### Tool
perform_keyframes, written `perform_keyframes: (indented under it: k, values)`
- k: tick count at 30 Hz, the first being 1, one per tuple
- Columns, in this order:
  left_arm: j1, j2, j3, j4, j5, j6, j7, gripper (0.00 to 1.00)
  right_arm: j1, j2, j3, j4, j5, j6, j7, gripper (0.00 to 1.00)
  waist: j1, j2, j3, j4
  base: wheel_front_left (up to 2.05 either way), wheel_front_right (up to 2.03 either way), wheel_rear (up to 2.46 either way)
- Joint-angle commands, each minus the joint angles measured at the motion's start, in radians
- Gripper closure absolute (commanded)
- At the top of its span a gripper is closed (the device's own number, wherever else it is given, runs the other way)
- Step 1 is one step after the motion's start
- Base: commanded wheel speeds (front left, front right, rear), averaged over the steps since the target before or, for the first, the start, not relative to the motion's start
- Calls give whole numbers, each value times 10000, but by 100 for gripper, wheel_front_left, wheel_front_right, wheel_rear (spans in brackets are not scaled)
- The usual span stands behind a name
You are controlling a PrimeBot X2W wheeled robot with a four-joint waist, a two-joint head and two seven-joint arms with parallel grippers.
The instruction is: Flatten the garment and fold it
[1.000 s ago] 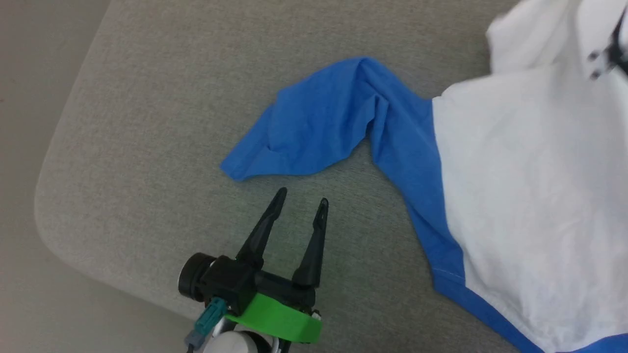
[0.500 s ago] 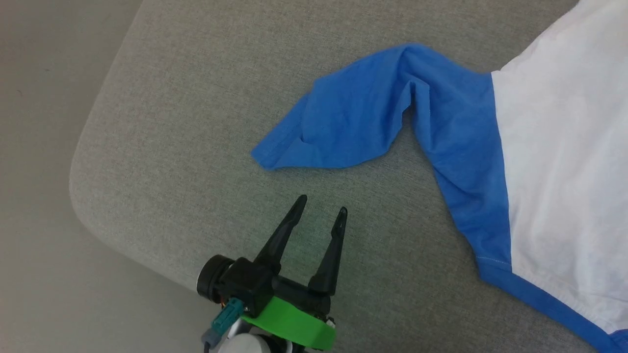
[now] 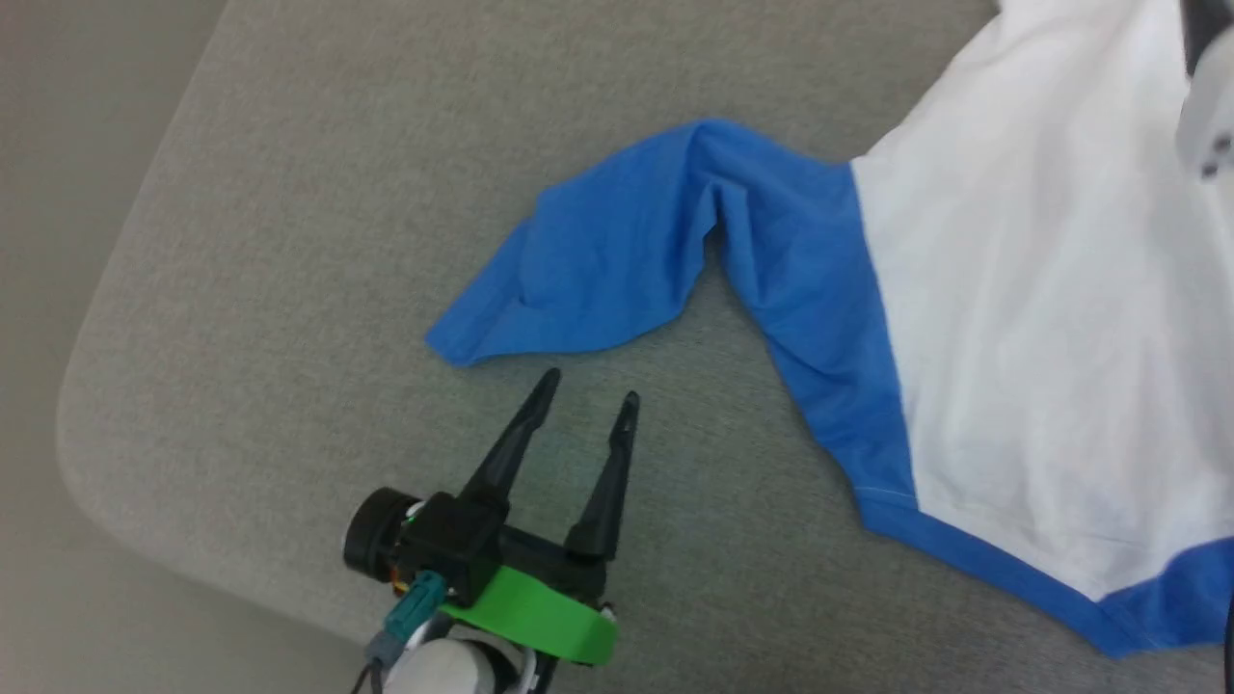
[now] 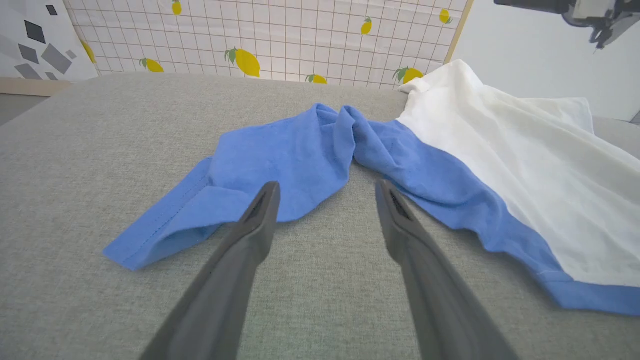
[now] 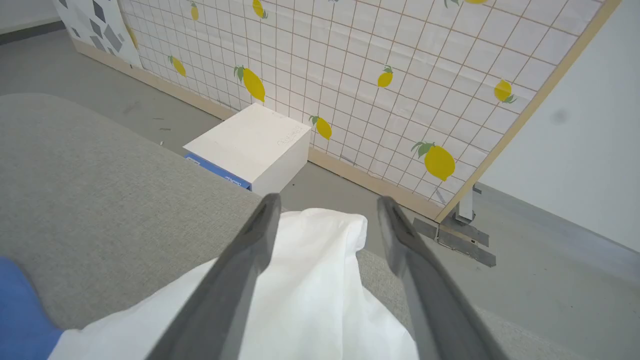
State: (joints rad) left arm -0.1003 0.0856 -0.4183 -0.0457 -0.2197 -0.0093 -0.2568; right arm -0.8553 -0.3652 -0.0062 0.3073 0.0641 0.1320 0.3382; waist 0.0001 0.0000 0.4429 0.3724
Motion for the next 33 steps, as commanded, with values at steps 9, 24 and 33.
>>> perform_keyframes:
  k: [9, 24, 33]
  values:
    - [715, 715, 301, -282, 7, 102, 185, 0, 5548, 1798, -1906, -4854, 441, -13, -788, 0, -1, 0, -1865, -1975, 0, 0, 0]
    - [1838, 1475, 517, -816, 63, 385, 406, 0, 10989, 3147, -2596, -6466, 2135, -13, -3443, 0, -1, 0, -2392, -2994, 0, 0, 0]
    - [-1335, 3130, -1476, -201, 1916, -1100, 2864, 0, 10257, 3148, -2725, -6895, 1880, -13, -3432, 0, -1, 0, -1672, -3009, 0, 0, 0]
